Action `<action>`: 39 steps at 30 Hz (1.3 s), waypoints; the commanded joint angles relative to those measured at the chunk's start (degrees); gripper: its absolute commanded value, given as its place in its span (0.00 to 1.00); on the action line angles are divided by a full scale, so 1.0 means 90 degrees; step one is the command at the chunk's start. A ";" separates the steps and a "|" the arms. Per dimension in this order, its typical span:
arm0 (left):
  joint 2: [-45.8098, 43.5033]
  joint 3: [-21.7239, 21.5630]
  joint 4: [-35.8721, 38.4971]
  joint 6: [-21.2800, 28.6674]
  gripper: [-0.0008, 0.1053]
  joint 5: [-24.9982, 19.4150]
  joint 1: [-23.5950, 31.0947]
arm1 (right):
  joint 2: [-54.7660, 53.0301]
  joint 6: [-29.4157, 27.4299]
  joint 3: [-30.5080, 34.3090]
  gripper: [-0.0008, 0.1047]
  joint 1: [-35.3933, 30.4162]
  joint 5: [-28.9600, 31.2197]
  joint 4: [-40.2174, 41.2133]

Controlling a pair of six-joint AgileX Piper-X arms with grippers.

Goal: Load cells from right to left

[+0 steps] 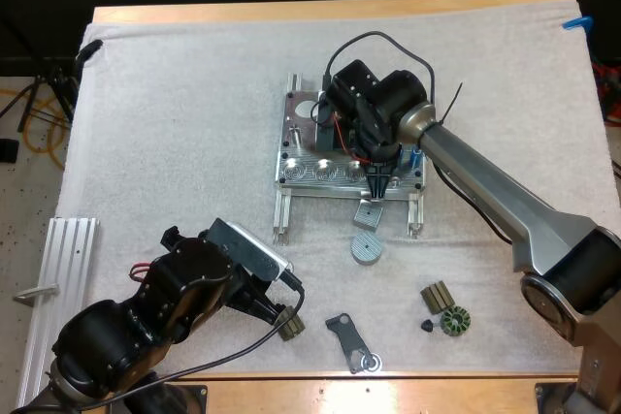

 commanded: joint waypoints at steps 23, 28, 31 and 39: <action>-0.0033 -0.0030 -0.0078 -0.0009 0.53 -0.0013 0.0014 | 0.0055 0.0123 -0.0022 0.01 -0.0099 -0.0031 -0.0053; -0.0033 -0.0030 -0.0078 0.0019 0.53 -0.0013 0.0014 | 0.0192 0.0172 -0.0010 0.01 -0.0099 0.0175 -0.0032; -0.0033 -0.0030 -0.0078 0.0038 0.53 -0.0013 0.0014 | 0.0199 0.0211 -0.0010 0.01 -0.0099 0.0262 -0.0041; -0.0033 -0.0030 -0.0078 0.0037 0.53 -0.0013 0.0014 | 0.0199 0.0380 -0.0010 0.01 -0.0099 0.0261 -0.0291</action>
